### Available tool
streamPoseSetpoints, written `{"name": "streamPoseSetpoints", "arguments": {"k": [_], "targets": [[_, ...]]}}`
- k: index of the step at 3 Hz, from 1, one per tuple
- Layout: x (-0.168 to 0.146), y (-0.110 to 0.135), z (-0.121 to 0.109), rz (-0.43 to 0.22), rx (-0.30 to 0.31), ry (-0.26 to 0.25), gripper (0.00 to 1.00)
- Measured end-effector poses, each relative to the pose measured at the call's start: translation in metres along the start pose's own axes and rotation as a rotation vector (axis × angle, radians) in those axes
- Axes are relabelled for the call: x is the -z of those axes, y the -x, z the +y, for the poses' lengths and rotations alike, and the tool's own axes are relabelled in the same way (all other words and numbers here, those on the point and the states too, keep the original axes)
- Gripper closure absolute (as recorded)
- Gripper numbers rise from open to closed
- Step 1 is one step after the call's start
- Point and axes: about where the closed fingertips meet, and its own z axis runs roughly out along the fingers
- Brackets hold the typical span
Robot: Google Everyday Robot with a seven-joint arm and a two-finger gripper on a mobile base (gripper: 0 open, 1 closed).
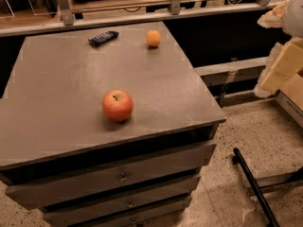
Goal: Pick orange
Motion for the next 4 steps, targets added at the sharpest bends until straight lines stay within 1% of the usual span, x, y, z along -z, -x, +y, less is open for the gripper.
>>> {"name": "streamPoseSetpoints", "arguments": {"k": [1, 2, 3, 4], "targets": [[0.011, 0.045, -0.066, -0.161, 0.038, -0.065, 0.00], [0.005, 0.046, -0.065, -0.159, 0.032, -0.048, 0.00], [-0.022, 0.051, -0.067, -0.190, -0.028, -0.032, 0.00], [-0.052, 0.067, -0.098, -0.268, -0.109, -0.101, 0.00]]}}
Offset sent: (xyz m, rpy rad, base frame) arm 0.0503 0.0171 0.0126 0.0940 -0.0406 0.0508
